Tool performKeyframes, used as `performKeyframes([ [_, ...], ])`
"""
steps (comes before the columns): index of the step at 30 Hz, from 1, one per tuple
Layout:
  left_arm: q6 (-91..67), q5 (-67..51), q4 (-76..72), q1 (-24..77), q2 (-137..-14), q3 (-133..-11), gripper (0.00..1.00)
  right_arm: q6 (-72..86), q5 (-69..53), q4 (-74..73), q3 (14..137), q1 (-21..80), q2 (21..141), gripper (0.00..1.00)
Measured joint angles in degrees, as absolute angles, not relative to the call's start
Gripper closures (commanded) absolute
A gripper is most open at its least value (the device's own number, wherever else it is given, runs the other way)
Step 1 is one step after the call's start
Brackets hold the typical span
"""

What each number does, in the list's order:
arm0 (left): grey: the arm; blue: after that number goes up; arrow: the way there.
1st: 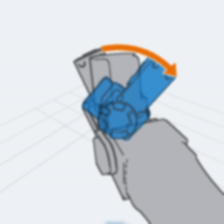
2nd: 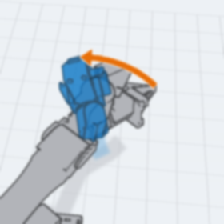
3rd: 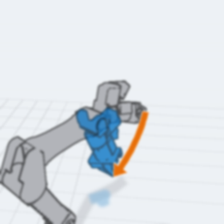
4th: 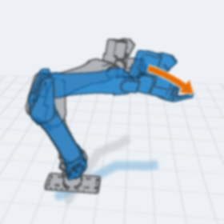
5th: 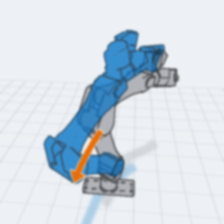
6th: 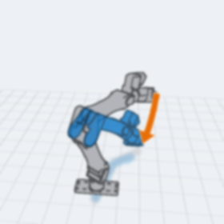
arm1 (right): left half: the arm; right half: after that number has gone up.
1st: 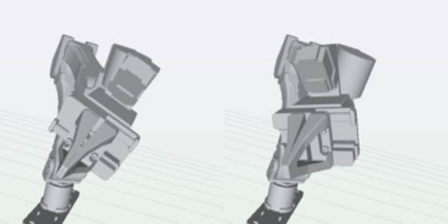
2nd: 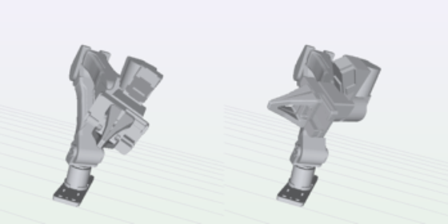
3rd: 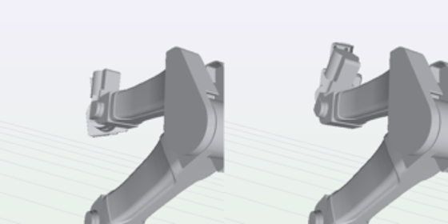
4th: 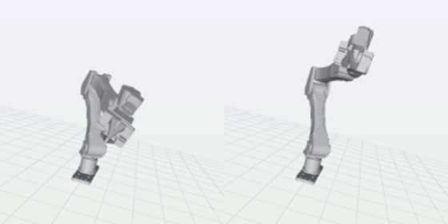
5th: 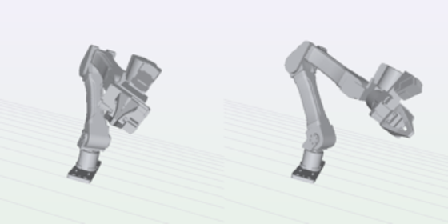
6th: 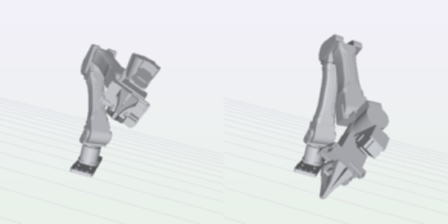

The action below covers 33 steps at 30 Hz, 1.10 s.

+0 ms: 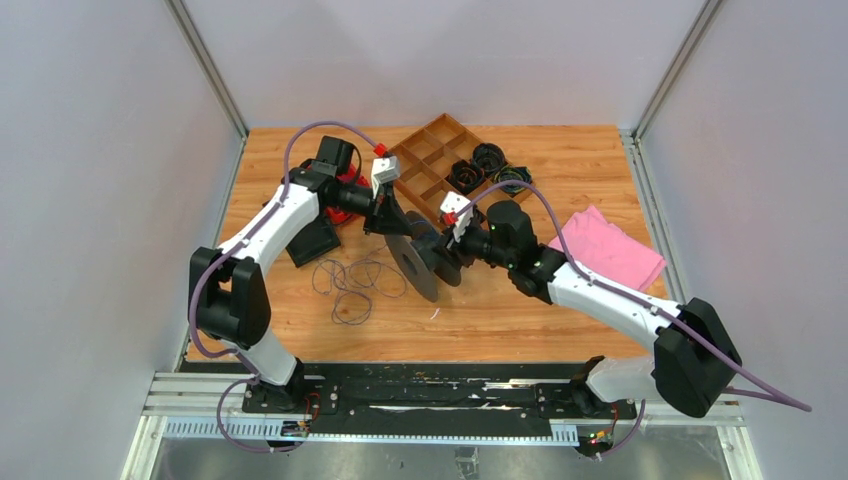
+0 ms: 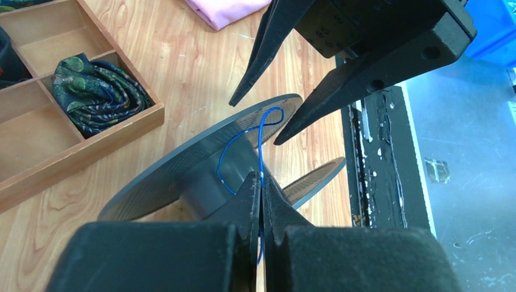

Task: Wrap the cables
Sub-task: Wrap the cable around the cable reel.

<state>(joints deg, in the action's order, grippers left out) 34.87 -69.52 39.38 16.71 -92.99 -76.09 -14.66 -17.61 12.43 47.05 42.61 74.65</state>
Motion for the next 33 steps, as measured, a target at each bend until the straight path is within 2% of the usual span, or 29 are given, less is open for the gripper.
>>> performKeyframes([
  [13,32.5,-70.3,39.3,16.7,-94.2,-76.6,1.00,-17.5,-9.3,14.8,46.5,45.6,74.6,0.71],
  [17,32.4,-70.1,39.3,16.7,-94.2,-76.6,1.00,-18.1,-6.0,15.2,46.5,46.6,74.9,0.71],
  [25,32.4,-69.4,39.3,16.7,-94.2,-76.5,1.00,-19.3,-0.7,15.2,46.5,48.1,75.9,0.59],
  [28,32.4,-69.3,39.3,16.7,-94.2,-76.4,1.00,-19.4,0.4,15.2,46.5,48.3,75.9,0.58],
  [30,32.4,-69.2,39.2,16.7,-94.2,-76.3,1.00,-19.4,0.8,15.2,46.5,48.4,75.9,0.59],
  [33,32.6,-68.9,39.2,16.7,-94.2,-75.9,1.00,-19.4,1.5,15.3,46.5,48.4,75.9,0.66],
])
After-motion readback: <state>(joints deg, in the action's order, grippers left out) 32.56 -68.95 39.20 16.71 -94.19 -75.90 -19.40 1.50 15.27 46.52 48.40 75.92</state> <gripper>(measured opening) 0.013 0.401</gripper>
